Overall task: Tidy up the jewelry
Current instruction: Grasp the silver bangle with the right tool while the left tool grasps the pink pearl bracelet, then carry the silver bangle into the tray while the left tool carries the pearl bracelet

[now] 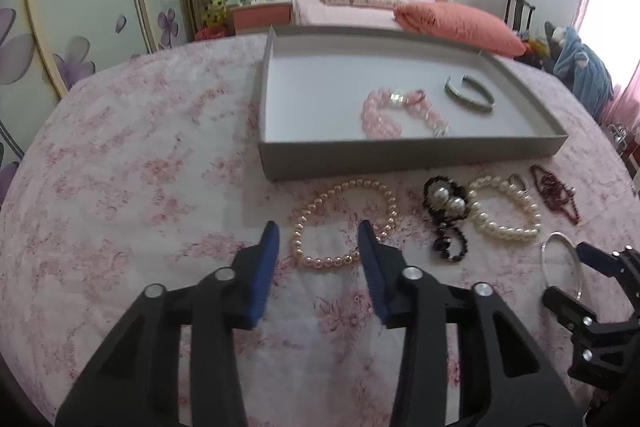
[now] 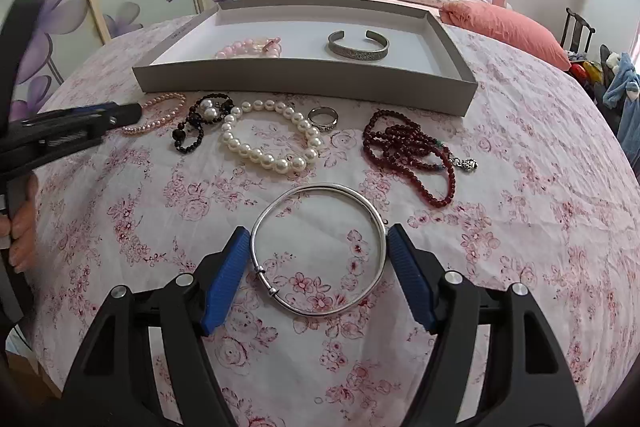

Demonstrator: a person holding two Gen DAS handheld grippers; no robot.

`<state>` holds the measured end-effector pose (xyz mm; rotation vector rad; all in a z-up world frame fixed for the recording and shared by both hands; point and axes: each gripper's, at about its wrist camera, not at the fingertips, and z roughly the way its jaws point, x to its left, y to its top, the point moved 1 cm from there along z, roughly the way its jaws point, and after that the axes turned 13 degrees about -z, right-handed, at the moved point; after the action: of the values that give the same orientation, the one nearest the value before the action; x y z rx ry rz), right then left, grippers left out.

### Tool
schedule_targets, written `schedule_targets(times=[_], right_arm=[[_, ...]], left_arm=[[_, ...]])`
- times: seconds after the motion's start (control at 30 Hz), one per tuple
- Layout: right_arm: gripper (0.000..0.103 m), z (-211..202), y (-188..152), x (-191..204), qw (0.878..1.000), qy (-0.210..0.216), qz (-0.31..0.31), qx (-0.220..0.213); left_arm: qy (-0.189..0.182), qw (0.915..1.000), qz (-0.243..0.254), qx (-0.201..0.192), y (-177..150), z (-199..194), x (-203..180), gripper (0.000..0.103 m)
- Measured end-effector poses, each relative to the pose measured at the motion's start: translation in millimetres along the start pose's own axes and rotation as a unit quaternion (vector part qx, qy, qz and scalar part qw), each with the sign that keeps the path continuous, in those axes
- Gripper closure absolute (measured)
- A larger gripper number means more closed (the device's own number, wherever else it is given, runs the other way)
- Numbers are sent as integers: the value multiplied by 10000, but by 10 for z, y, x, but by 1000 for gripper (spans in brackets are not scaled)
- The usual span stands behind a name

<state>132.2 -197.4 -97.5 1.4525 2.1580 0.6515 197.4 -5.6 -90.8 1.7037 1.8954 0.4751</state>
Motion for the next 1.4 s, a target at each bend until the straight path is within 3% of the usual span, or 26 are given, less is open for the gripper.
schedule_targets(times=[0.13,0.2,0.27,0.43,0.67,0.73,0.8,0.97,1.4], right_arm=[[32,3,-1,0,10000,17,-11,-39],[32,4,-3,-3,10000,23,-13,-40],[32,0,-6,-1,10000,23,-16,-39],[29,4,-6,-8,10000,16,4,-27],[25,25,7,-37,10000,5,31,-1],[26,26,10,-35,10000,10,24,0],[33,16,17,-26,10000,23,17,-13],[33,5,-14,-36,10000,21,41,-62],[33,-263,18,-52,9969,-36,160,-768]], left_arm=[[145,9999,-50,-33,17,67,24,78],[208,9997,-80,-60,33,65,63,89],[201,9997,-80,-71,30,55,97,92],[227,9997,14,-77,-26,-2,116,92],[230,9996,117,-105,-81,-28,65,84],[237,9995,180,-107,-91,-27,43,86],[219,9995,225,-93,-101,-35,26,96],[186,9997,102,-105,-132,-83,57,97],[-342,9958,-321,-788,-154,-615,142,97]])
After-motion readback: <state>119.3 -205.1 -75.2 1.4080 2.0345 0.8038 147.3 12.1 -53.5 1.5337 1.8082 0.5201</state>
